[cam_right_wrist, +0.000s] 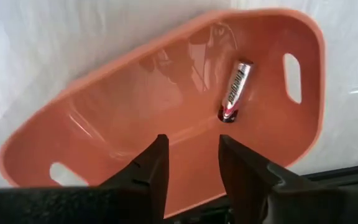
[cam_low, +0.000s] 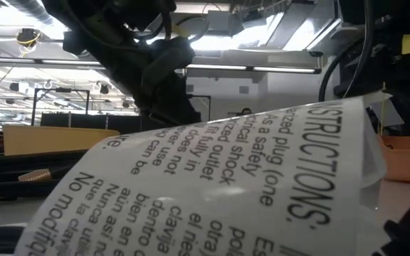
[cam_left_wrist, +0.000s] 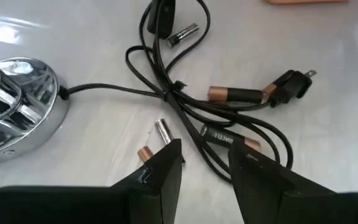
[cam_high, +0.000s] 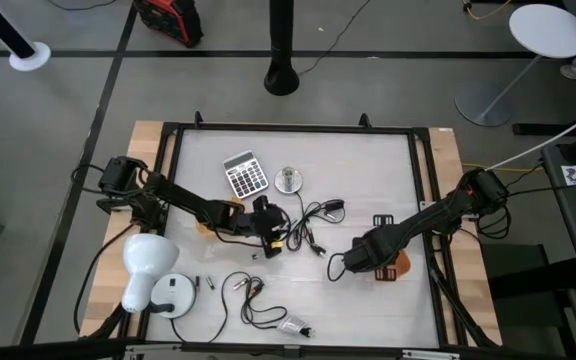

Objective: Sort batteries
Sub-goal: Put the black battery into the yellow bin

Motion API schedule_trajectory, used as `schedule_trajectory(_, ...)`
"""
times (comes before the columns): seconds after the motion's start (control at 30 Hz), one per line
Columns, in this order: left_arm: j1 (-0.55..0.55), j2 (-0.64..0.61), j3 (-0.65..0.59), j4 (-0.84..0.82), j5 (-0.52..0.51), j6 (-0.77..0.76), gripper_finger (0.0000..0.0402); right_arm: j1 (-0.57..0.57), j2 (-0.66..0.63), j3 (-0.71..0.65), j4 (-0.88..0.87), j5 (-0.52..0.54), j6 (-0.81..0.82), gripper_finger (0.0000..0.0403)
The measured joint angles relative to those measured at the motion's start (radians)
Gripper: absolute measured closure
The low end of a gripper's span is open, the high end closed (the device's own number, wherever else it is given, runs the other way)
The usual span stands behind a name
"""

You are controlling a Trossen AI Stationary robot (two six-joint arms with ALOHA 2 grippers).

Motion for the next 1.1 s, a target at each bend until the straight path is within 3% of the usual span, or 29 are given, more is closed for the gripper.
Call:
schedule_trajectory(0.33,0.004,0.078,-0.001,-0.008,-0.004,0.001,0.0279,0.000,0.000,0.024,-0.059,0.023,-0.066,0.0269)
schedule_trajectory(0.5,0.005,0.094,-0.001,-0.012,-0.066,0.012,0.0279,0.000,0.000,0.088,-0.090,0.075,-0.091,0.0269)
schedule_trajectory(1.1,0.032,0.094,-0.001,-0.033,-0.069,0.011,0.0279,0.000,0.000,0.330,-0.101,0.117,-0.213,0.0269)
